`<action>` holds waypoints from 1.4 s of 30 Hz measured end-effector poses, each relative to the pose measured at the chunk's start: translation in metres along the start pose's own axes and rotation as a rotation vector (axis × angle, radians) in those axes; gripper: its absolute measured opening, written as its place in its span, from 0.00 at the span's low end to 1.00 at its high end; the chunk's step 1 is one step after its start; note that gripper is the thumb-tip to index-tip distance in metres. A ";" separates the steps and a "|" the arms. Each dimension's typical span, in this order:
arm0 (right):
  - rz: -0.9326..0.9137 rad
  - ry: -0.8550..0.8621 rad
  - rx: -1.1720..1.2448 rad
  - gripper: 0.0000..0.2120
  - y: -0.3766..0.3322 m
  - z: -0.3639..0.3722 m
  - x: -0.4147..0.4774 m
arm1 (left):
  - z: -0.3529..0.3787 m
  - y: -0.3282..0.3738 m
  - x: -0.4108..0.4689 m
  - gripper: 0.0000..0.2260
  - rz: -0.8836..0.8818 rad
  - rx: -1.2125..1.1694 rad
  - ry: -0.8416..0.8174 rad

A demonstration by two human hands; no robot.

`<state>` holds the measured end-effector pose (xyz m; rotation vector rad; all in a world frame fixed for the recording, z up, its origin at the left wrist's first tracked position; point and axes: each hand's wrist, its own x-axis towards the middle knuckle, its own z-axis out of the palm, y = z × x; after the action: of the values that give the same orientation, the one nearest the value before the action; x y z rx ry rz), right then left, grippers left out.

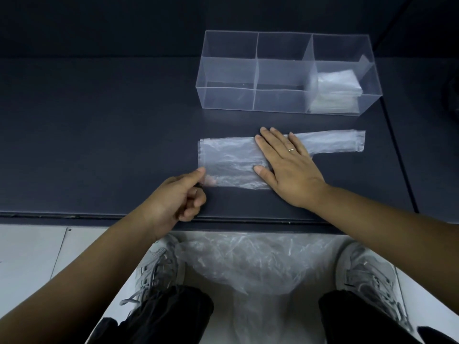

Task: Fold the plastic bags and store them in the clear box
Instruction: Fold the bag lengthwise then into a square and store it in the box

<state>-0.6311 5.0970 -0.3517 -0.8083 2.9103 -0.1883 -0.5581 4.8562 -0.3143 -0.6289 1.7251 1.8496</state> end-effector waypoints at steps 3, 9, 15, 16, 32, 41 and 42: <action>0.000 -0.006 -0.006 0.32 0.000 0.000 0.000 | -0.007 -0.003 -0.006 0.13 0.002 0.090 0.047; -0.005 -0.027 -0.002 0.33 0.000 -0.004 0.000 | -0.011 -0.001 -0.011 0.12 0.349 0.452 0.563; -0.043 0.050 0.135 0.29 -0.018 -0.015 -0.003 | 0.055 0.019 0.027 0.20 0.782 1.042 0.346; -0.042 0.041 0.179 0.28 -0.023 -0.013 -0.003 | 0.062 0.016 0.036 0.22 0.742 1.119 0.297; 0.290 0.059 0.025 0.33 0.071 -0.020 -0.054 | 0.017 -0.017 0.029 0.48 0.494 1.537 0.432; 0.078 0.178 0.326 0.06 0.048 -0.029 -0.075 | 0.066 -0.013 0.015 0.28 0.907 1.439 -0.002; 0.084 0.181 0.328 0.04 0.047 -0.030 -0.074 | 0.068 -0.016 0.017 0.29 0.900 1.426 0.002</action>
<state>-0.5965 5.1777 -0.3240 -0.6430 2.9496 -0.7440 -0.5588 4.9258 -0.3322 0.8100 2.8934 0.4791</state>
